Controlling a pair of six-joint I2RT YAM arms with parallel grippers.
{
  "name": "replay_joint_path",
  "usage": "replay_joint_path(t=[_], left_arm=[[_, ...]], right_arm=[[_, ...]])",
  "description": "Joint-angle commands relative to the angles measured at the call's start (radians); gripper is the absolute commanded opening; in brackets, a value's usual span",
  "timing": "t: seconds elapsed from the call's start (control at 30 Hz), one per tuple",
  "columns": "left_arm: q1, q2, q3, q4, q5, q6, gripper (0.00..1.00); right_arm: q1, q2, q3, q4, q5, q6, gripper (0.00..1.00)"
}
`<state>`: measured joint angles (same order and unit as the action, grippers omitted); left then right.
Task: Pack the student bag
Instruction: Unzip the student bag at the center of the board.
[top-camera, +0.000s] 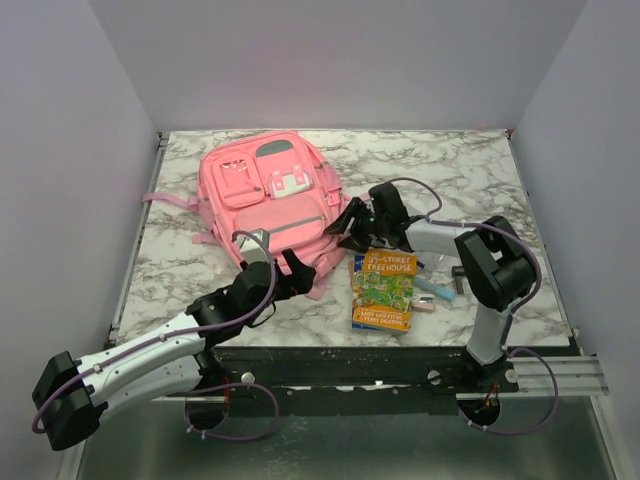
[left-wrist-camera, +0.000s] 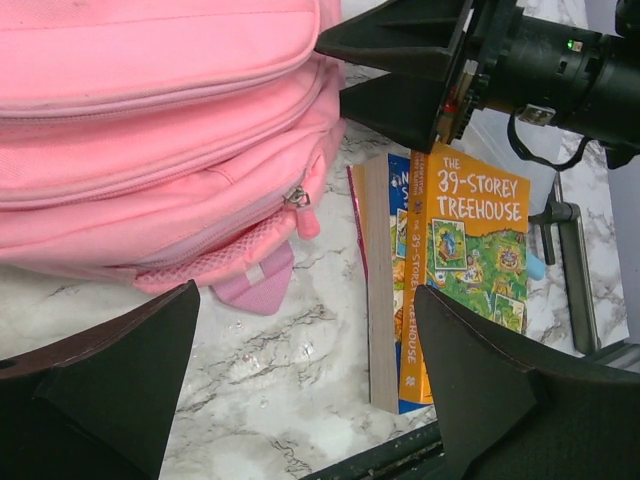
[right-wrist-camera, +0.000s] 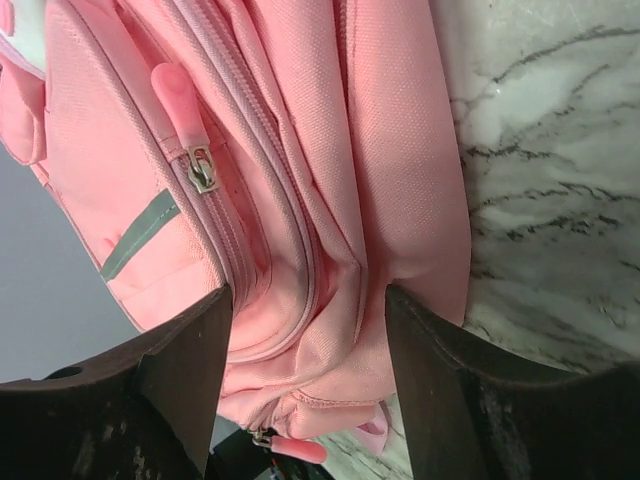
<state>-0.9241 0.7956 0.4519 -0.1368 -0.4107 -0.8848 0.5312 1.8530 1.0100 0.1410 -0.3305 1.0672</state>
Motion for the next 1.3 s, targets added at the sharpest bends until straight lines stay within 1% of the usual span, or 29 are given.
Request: replay_joint_path(t=[0.0,0.07,0.13,0.17,0.23,0.27,0.3,0.33,0.4,0.47,0.57,0.63,0.7,0.8,0.83,0.93,1.03,1.17,1.23,1.27], left_arm=[[0.011,0.009,0.005,0.017,0.023,0.001,0.91],[0.013,0.024,0.024,0.017,0.035,0.035,0.89],[0.015,0.047,0.025,0.019,0.017,0.041,0.89],[0.028,0.067,0.034,0.017,0.01,0.049,0.89],[0.085,0.111,0.082,-0.015,0.024,0.068,0.87],[0.111,0.13,0.109,-0.035,0.03,0.073,0.86],[0.127,0.151,0.122,-0.043,0.034,0.075,0.83],[0.141,0.167,0.131,-0.046,0.04,0.069,0.81],[0.158,0.191,0.135,-0.044,0.091,0.045,0.75],[0.159,0.203,0.133,-0.033,0.155,0.041,0.65],[0.154,0.207,0.094,0.007,0.19,-0.006,0.59],[0.154,0.203,0.091,0.01,0.218,-0.012,0.53],[0.145,0.176,0.077,0.007,0.233,-0.018,0.52],[0.119,0.111,0.024,0.009,0.185,-0.059,0.61],[0.119,0.096,0.018,0.007,0.173,-0.062,0.62],[0.117,0.071,0.049,-0.064,0.142,-0.048,0.61],[0.113,0.067,0.045,-0.081,0.1,-0.058,0.56],[0.111,0.118,0.089,-0.132,0.101,-0.056,0.41],[0.103,0.131,0.089,-0.139,0.105,-0.063,0.36],[0.101,0.133,0.085,-0.137,0.108,-0.069,0.36]], right_arm=[[0.012,0.092,0.052,0.013,-0.038,0.02,0.62],[0.018,0.11,0.091,0.005,-0.042,0.021,0.61],[0.019,0.119,0.098,0.012,-0.025,0.036,0.6],[0.019,0.124,0.095,0.027,-0.023,0.053,0.56],[0.019,0.137,0.085,0.081,-0.061,0.1,0.33],[0.019,0.139,0.084,0.103,-0.085,0.125,0.19],[0.02,0.13,0.082,0.107,-0.093,0.141,0.07],[0.023,0.108,0.077,0.099,-0.09,0.149,0.0],[0.026,0.042,0.052,0.088,-0.081,0.175,0.0],[0.027,-0.019,0.015,0.103,-0.091,0.235,0.0],[0.031,-0.086,0.002,0.085,-0.1,0.293,0.0],[0.038,-0.132,-0.022,0.1,-0.072,0.34,0.0],[0.049,-0.154,-0.041,0.117,-0.053,0.385,0.0],[0.072,-0.175,-0.061,0.147,-0.037,0.454,0.0],[0.081,-0.186,-0.072,0.164,-0.02,0.478,0.0],[0.114,-0.228,-0.113,0.197,0.059,0.556,0.0],[0.135,-0.246,-0.099,0.197,0.093,0.577,0.0],[0.157,-0.279,-0.094,0.174,0.165,0.583,0.0],[0.159,-0.273,-0.085,0.187,0.158,0.584,0.0],[0.158,-0.271,-0.077,0.186,0.156,0.578,0.0]])
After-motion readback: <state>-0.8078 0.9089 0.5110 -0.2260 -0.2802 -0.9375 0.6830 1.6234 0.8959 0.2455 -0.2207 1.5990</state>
